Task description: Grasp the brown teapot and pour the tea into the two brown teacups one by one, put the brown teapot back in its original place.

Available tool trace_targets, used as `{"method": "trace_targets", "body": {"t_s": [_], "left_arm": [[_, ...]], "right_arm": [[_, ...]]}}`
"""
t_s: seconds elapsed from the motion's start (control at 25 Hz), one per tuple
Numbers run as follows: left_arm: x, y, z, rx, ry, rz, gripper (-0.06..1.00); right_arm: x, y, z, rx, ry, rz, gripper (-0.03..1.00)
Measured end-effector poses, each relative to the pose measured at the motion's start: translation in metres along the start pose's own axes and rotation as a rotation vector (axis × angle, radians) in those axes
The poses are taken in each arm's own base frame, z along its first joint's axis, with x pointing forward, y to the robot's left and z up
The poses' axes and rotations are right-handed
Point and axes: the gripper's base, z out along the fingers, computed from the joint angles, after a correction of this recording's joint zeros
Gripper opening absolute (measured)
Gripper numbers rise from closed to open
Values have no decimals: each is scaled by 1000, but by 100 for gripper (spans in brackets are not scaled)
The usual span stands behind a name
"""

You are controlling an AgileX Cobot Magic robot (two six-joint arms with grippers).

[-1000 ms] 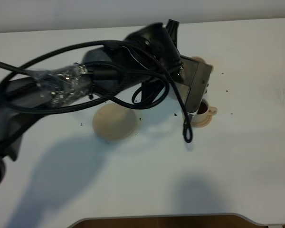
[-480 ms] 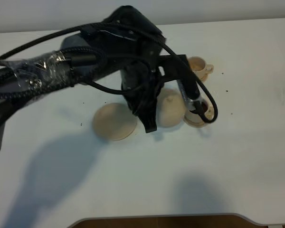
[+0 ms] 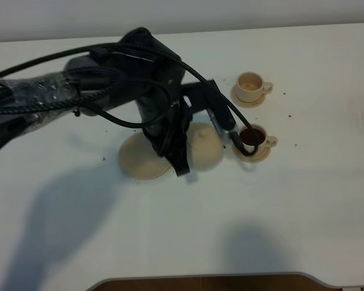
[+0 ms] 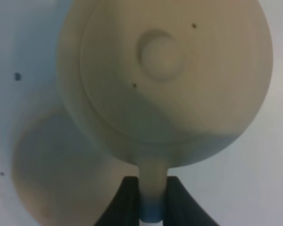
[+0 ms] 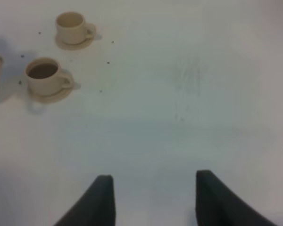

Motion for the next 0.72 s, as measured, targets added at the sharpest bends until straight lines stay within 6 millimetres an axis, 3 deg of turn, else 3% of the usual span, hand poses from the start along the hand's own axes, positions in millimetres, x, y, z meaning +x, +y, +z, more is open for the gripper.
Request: {"method": "trace_targets", "body": {"t_s": [0.2, 0.4, 0.72], "left_arm": [[6, 31, -21, -92, -86, -33, 11], [7, 62, -28, -149, -140, -41, 11], [-31, 99, -4, -215, -188, 48, 11]], "right_arm": [[0, 0, 0, -1, 0, 0, 42], [0, 0, 0, -1, 0, 0, 42], [0, 0, 0, -1, 0, 0, 42]]}}
